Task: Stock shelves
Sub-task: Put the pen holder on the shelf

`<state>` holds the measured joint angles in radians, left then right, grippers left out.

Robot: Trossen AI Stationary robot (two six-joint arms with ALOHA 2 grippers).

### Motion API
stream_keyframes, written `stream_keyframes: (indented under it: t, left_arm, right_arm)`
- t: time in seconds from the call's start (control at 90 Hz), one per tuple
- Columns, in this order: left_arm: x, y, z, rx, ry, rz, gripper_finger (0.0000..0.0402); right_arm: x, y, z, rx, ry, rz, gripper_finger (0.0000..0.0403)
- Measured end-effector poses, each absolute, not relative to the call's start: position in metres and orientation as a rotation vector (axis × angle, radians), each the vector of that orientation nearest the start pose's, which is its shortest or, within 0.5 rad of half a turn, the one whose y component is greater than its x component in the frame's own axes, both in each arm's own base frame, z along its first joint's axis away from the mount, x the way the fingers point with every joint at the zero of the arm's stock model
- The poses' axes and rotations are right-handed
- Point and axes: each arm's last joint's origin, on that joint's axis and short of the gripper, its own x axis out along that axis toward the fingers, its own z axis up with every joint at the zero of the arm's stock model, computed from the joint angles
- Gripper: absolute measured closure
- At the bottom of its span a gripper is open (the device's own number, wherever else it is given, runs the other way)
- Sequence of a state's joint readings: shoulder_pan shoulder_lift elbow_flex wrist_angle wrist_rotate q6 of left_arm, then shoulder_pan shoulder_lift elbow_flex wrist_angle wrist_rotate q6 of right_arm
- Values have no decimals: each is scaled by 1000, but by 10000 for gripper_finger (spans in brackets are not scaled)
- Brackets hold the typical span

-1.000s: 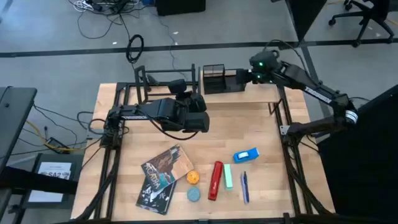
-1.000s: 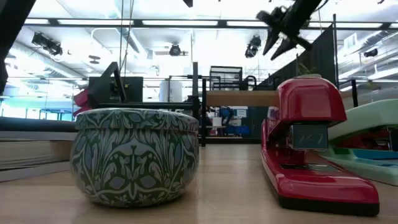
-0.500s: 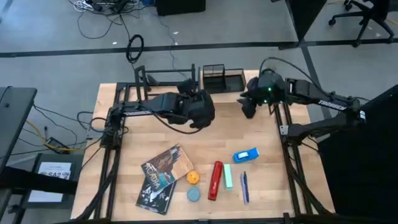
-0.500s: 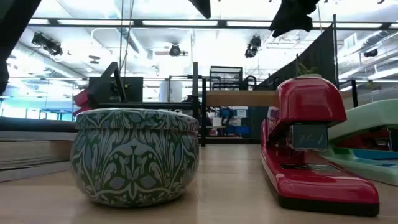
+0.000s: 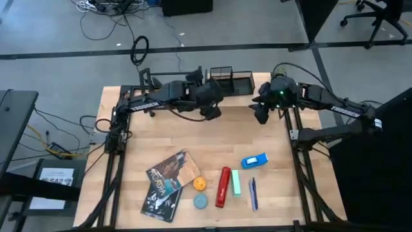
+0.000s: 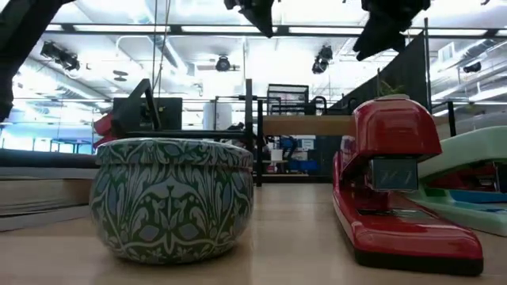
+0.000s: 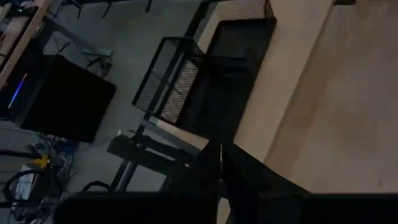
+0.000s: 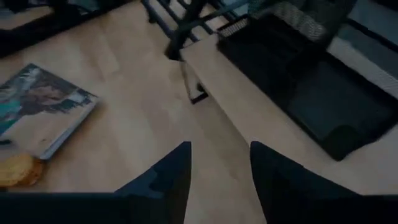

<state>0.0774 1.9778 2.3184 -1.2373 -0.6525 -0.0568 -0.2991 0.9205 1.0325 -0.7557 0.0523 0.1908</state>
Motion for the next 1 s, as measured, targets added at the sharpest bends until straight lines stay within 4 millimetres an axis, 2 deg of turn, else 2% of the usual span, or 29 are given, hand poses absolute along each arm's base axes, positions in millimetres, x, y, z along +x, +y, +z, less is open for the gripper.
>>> stream_keyframes:
  t: [0.222,0.411,0.489,0.556,0.667,0.767,0.856,1.0]
  left_arm:
    - [391,46,415,199,831,700,402]
    - [399,62,423,182,737,600,402]
    - [407,79,428,192,658,528,402]
    - [409,101,431,199,601,498,401]
    - [411,147,424,167,549,466,392]
    - [407,178,415,103,542,364,362]
    - [404,194,406,84,575,300,326]
    - [409,211,378,104,689,268,270]
  right_arm:
    - [133,-32,313,291,441,-326,252]
    - [120,-26,298,275,325,-293,253]
    - [121,-26,294,264,307,-289,252]
    - [122,-27,292,256,317,-289,253]
    - [126,-27,289,257,340,-291,254]
    - [130,-28,287,260,358,-293,253]
    - [133,-29,285,265,379,-285,253]
    - [136,-29,283,270,393,-272,254]
